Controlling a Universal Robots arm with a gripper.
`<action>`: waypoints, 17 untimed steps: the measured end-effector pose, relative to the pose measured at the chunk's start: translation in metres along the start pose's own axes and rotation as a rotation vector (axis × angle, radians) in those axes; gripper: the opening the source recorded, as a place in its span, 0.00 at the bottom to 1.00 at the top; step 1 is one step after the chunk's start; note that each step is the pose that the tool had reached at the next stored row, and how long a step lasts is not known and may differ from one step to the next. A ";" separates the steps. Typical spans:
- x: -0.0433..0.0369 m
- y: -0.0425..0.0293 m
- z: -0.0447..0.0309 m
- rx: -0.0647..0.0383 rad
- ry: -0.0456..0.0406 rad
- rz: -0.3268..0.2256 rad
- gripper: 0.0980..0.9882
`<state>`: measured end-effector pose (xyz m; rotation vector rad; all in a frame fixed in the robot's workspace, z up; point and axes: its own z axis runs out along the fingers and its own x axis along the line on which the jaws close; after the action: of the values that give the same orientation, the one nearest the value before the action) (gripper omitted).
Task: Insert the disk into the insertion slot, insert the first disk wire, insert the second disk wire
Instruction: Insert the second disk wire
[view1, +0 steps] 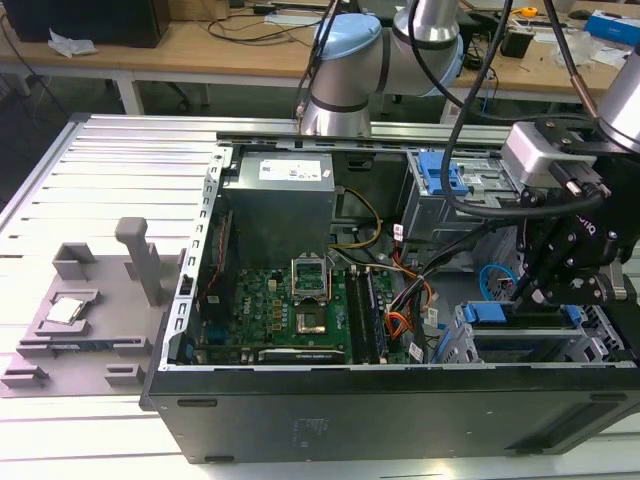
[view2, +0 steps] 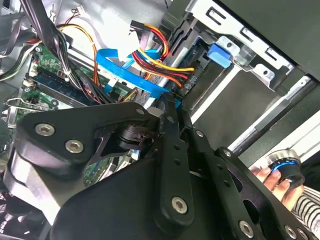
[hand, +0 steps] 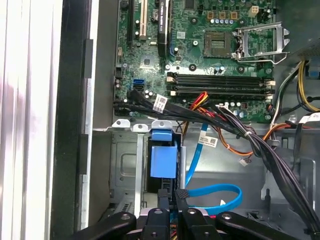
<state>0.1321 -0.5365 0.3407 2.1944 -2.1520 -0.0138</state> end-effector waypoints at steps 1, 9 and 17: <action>0.0009 0.0000 0.0006 0.000 -0.0002 0.000 0.07; -0.0008 -0.0015 0.0053 0.000 0.0002 0.000 0.07; -0.0008 -0.0015 0.0038 0.000 -0.0006 0.000 0.15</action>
<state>0.1334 -0.5358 0.3368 2.1951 -2.1519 -0.0145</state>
